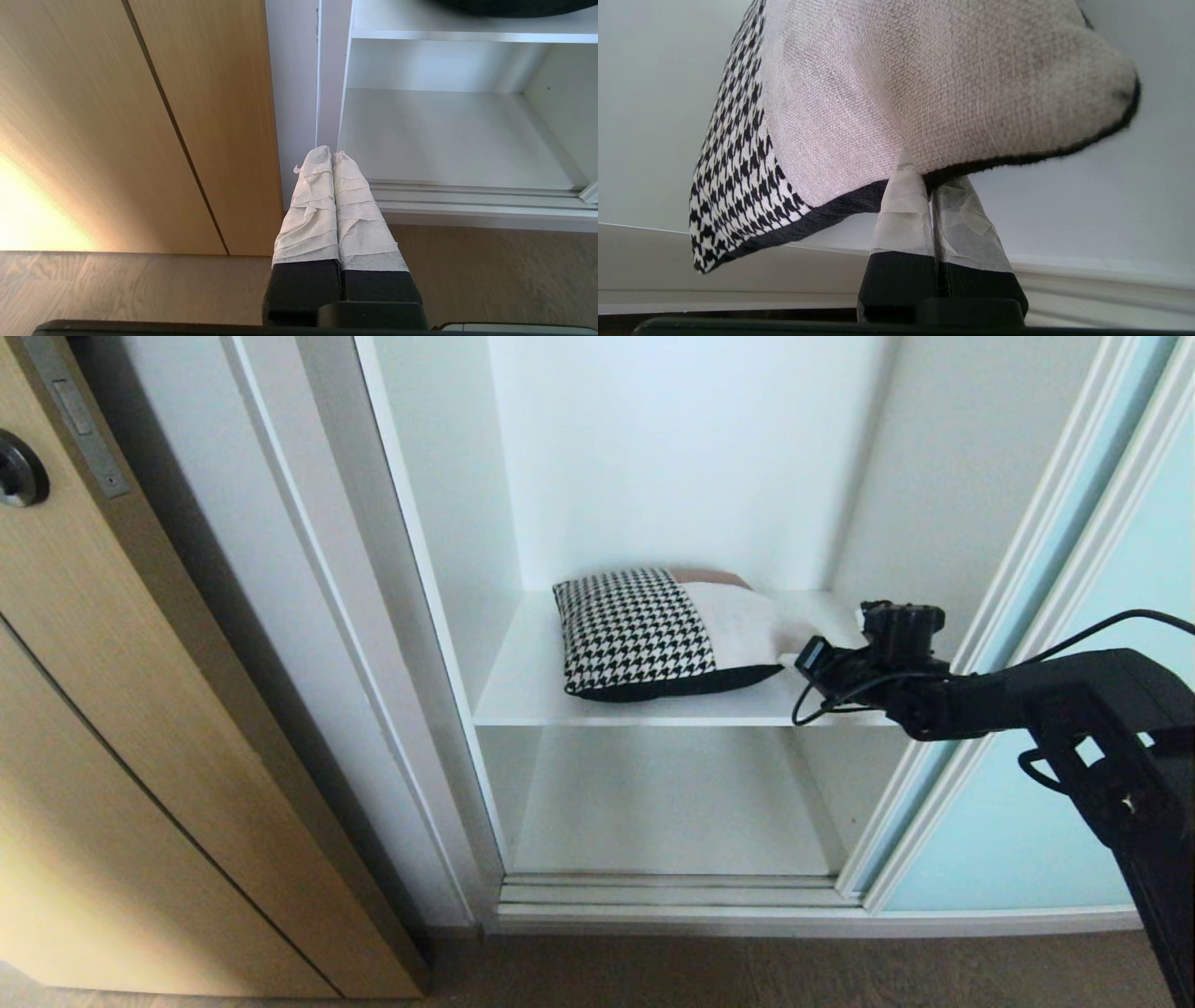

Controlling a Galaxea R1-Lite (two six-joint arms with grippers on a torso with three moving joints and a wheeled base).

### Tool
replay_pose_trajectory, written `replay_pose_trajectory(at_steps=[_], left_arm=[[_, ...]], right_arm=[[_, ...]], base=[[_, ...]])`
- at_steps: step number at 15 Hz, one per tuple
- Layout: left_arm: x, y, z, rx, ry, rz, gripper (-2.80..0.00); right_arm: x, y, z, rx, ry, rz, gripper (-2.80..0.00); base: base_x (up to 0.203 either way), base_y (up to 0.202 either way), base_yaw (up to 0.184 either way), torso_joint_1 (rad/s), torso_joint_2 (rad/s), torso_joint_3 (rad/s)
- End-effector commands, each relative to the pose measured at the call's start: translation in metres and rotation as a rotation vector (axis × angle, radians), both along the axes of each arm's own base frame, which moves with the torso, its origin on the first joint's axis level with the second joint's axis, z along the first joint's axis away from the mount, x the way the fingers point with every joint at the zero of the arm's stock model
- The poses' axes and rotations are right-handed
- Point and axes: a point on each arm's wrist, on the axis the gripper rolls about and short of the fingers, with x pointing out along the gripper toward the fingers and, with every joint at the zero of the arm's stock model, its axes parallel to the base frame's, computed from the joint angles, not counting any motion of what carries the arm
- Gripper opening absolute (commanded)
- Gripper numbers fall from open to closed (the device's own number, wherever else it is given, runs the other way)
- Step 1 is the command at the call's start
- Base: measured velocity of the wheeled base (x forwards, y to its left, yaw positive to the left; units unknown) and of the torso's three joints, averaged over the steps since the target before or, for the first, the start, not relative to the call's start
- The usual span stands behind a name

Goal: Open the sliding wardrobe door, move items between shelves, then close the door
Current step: Place the pillow on the lower shelf

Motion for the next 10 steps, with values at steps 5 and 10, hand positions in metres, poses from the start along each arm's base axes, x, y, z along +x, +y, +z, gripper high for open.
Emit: replay_pose_trajectory(at_steps=[5, 10], left_arm=[[0.0, 0.0, 0.0, 0.0, 0.002, 0.001, -2.8], [0.0, 0.0, 0.0, 0.0, 0.001, -0.001, -2.8]], right_arm=[[-0.055, -0.016, 0.022, -0.004, 0.131, 0.005, -2.8], [-0.076, -0.012, 0.02, -0.033, 0.225, 0.026, -2.8]], base=[[0.0, 0.0, 0.0, 0.0, 0.0, 0.0], [0.0, 0.0, 0.0, 0.0, 0.0, 0.0]])
